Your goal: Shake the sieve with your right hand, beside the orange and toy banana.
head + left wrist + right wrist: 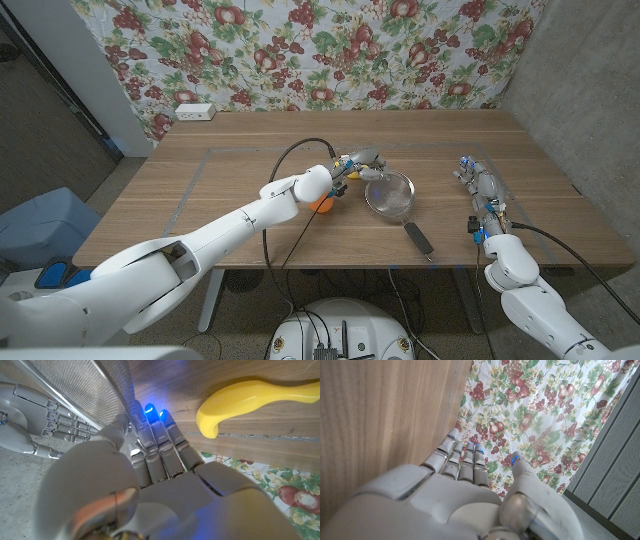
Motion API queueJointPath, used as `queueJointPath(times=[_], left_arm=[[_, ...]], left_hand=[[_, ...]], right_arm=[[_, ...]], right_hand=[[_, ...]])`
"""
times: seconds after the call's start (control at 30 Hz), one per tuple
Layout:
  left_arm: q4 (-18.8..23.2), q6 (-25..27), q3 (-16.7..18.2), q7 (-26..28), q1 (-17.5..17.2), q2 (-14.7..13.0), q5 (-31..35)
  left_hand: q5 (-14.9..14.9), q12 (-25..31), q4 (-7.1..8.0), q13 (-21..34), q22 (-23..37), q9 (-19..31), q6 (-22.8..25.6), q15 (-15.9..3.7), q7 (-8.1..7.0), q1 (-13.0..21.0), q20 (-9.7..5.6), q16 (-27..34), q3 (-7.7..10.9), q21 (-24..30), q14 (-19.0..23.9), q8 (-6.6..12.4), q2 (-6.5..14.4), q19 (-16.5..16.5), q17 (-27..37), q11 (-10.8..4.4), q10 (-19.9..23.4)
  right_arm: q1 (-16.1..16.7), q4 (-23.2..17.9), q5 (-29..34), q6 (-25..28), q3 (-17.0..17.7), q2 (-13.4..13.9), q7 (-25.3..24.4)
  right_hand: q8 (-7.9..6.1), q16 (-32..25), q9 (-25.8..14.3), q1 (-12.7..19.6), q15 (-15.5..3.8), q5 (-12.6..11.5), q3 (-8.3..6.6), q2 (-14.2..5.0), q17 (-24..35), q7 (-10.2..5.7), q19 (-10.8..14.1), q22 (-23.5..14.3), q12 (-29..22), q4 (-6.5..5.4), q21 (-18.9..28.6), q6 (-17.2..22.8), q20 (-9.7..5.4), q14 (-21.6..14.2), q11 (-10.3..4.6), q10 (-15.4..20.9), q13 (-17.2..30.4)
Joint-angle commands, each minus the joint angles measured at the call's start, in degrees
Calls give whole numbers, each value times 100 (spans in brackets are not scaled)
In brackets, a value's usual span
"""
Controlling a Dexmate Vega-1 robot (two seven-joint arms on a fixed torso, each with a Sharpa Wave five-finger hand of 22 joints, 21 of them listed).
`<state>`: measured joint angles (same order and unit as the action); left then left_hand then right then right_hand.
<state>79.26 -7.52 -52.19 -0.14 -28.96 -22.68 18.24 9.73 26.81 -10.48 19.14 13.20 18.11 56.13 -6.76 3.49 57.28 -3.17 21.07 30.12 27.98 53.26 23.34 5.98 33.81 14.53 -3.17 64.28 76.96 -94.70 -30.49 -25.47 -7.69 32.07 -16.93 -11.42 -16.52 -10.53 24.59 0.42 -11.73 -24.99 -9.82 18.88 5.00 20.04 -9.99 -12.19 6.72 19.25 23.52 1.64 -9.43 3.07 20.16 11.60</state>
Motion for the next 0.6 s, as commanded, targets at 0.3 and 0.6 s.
queueJointPath(times=[0.3, 0.6], left_arm=[[36, 1, 85, 254, 88, -32, 137], [30, 49, 125, 348, 156, -49, 216]], left_hand=[[-7, 118, 10, 190, 45, 125, 67, -715, 19, 491, -292, 42, -77, 107, 93, 130, 305, -30, 76, -794, 843], [-4, 158, 20, 317, 66, 198, 52, -716, 17, 546, -295, 43, -121, 162, 69, 185, 305, -60, 117, -788, 824]], right_arm=[[198, -432, 206, 418, 67, 199, -279], [305, -693, 332, 718, 133, 328, -435]], right_hand=[[20, -9, -27, -34, 51, -12, -9, 50, -19, 28, 73, -19, 22, 49, -50, 36, 77, -139, 14, 48, 32], [22, -64, -26, -47, 121, -13, 3, 61, -25, 17, 147, -22, 22, 61, -49, 28, 156, -299, -8, 55, 32]])
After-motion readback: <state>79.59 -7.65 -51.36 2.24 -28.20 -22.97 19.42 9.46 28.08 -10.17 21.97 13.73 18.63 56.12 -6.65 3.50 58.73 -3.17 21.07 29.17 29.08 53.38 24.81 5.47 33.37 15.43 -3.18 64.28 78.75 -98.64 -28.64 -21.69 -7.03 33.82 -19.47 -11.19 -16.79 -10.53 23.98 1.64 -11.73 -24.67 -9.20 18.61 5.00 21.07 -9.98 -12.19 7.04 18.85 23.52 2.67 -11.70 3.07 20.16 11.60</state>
